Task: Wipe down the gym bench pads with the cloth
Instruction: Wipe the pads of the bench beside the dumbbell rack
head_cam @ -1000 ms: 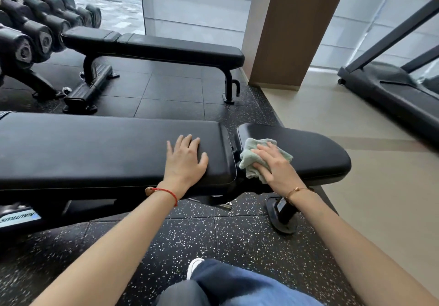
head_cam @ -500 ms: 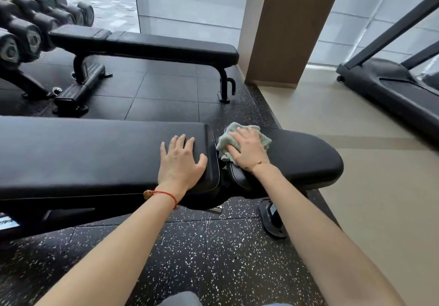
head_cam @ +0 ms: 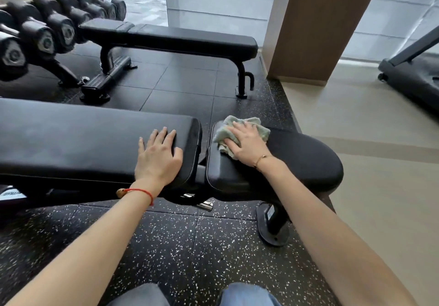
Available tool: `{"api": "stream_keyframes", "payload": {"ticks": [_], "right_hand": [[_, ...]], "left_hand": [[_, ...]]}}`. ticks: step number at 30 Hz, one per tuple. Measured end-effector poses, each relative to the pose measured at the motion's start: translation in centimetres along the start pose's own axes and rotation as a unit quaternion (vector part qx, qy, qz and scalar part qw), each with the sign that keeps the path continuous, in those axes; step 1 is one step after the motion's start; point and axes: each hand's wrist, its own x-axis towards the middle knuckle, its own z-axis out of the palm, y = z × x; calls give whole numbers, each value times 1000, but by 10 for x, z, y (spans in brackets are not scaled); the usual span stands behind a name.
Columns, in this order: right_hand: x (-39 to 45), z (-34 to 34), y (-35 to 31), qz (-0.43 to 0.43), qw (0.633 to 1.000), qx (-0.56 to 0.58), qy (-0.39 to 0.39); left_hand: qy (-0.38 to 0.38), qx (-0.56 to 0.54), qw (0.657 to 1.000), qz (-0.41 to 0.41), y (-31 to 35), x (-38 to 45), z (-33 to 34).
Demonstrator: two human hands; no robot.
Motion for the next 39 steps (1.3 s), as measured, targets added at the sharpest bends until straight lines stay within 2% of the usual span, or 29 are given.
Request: {"api": "stream_keyframes", "payload": {"ticks": [3,5,7,9,12,14,17,21,26,29,32,35,39], "right_hand": [[-43,-8,-6,-96,994,50,-26],[-83,-17,14,-153,984,80,-36],[-95,-30,48,-148,985,83,-36],[-72,-38,74,-91,994,67,-11],[-15,-32,65,-60,997,34,-15],[5,-17,43,-75,996,21,-33],[-13,-10,26,-126,990,45,-50],[-60,-28,56,-178,980,67,-57],[-14,-36,79,-129,991,31,-33],[48,-17,52,-116,991,-18,-57],[88,-5,32,-58,991,-74,-95],[84,-16,51,-64,992,-51,-99],[47,-47,114,-38,994,-25,-96]], "left_hand": [[18,2,1000,-2,-2,0,-1],[19,3,1000,-5,-3,-1,-1],[17,7,1000,-4,-3,-1,-1],[13,12,1000,-3,-4,0,-1],[11,12,1000,-7,-5,-1,-2],[16,9,1000,-8,-4,0,-2],[8,17,1000,1,-7,1,-1],[-7,35,999,8,-10,1,-1],[23,33,999,-13,1,13,-3],[43,23,999,-20,16,17,3],[19,30,999,-15,21,18,12],[14,30,999,-12,20,18,12],[21,40,999,-14,21,18,14]]}}
